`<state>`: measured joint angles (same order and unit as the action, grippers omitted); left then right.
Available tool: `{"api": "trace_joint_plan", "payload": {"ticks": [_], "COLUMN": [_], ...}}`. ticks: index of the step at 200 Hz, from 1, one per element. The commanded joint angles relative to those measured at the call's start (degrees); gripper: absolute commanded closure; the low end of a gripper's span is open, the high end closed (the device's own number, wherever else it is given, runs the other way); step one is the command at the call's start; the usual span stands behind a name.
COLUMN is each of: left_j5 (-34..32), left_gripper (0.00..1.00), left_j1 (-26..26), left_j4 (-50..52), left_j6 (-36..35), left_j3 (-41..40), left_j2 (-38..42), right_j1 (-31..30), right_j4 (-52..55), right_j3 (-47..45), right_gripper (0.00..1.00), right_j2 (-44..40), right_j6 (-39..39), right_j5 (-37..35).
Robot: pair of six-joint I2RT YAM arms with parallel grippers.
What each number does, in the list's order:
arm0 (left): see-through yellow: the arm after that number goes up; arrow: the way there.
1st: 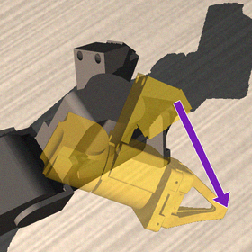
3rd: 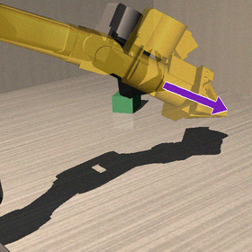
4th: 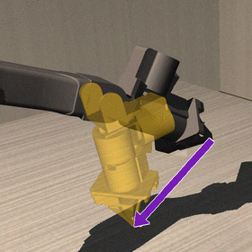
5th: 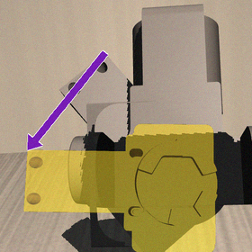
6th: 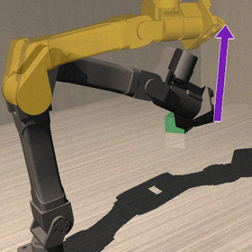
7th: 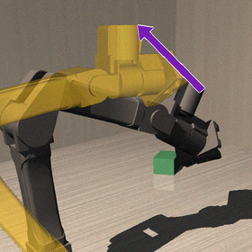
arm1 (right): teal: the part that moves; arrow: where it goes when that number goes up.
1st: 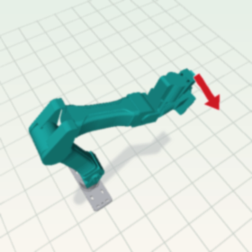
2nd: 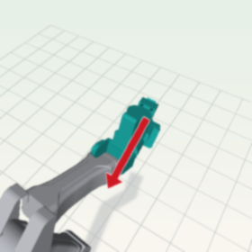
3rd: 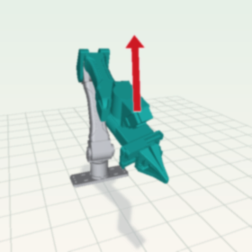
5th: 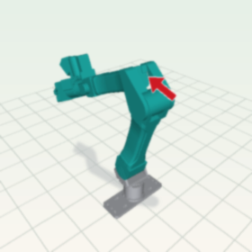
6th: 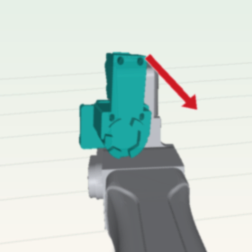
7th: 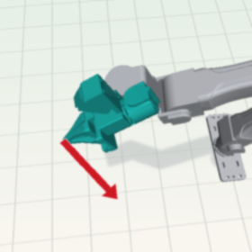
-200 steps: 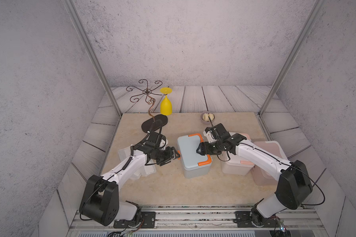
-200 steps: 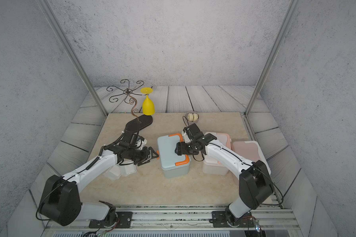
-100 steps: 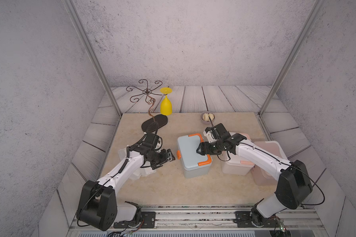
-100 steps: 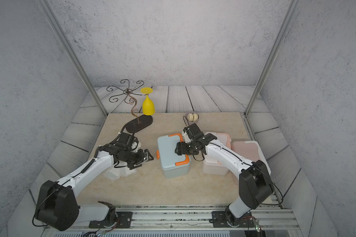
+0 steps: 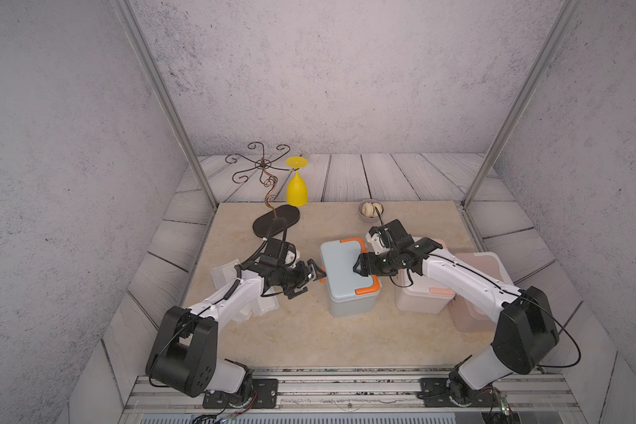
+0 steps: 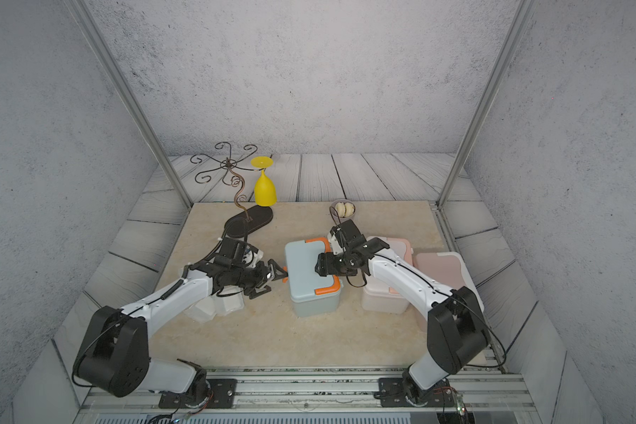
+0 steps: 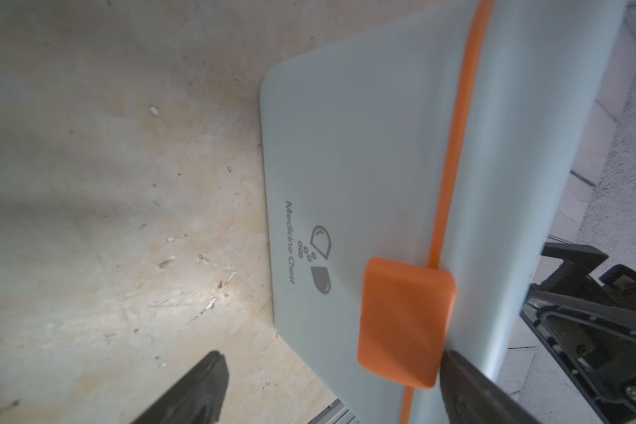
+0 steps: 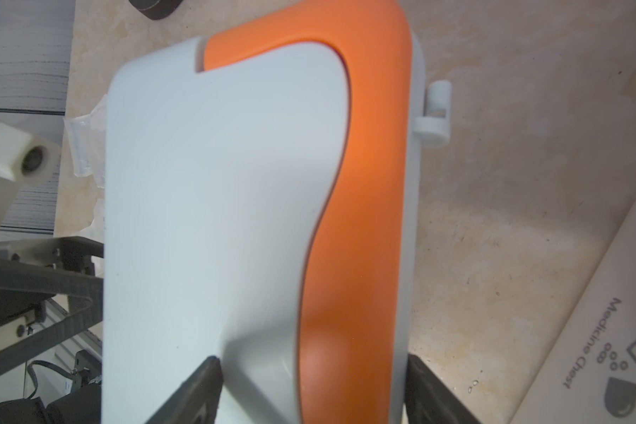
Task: Open first aid kits and take out gauze
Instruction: Open the fastener of the first aid kit.
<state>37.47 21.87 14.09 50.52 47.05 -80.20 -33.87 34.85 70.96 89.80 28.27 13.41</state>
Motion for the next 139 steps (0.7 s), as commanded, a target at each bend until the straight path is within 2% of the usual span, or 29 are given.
{"api": "trace_joint_plan", "payload": {"ticks": [1, 20, 43, 59, 82, 95, 110, 139], "left_j5": [5.56, 5.57, 3.68, 2.52, 6.78, 8.41, 9.58, 10.98], "left_gripper": [0.06, 0.08, 0.13, 0.09, 0.01, 0.01, 0.01, 0.03], "left_j1": [1.34, 1.34, 1.25, 1.32, 1.33, 1.42, 1.42, 1.51], "left_j4": [-16.32, -22.84, -23.08, -23.17, -26.44, -25.70, -29.65, -35.39], "left_j6": [6.13, 9.33, 9.77, 10.24, 11.30, 10.92, 12.82, 15.44], "left_j3": [-2.95, -6.23, -8.14, -8.78, -7.58, -6.02, -6.43, -6.24], "left_j2": [2.94, 4.96, 7.69, 8.36, 4.18, 0.66, -2.15, -4.17], "right_j1": [-1.11, -1.09, -1.11, -1.11, -1.11, -1.11, -1.07, -1.11], "right_j4": [9.97, 9.73, 9.64, 9.64, 9.62, 9.50, 9.58, 9.72], "right_j3": [-3.51, -3.63, -3.74, -3.76, -3.87, -4.04, -3.99, -3.94], "right_gripper": [0.23, 0.23, 0.23, 0.23, 0.24, 0.23, 0.24, 0.24], "right_j2": [4.83, 4.86, 4.69, 4.68, 4.68, 4.38, 4.18, 4.07], "right_j6": [-2.16, -2.08, -2.08, -2.08, -2.08, -1.83, -1.84, -1.90], "right_j5": [-3.30, -3.08, -2.95, -2.80, -2.52, -2.51, -2.47, -2.47]}}
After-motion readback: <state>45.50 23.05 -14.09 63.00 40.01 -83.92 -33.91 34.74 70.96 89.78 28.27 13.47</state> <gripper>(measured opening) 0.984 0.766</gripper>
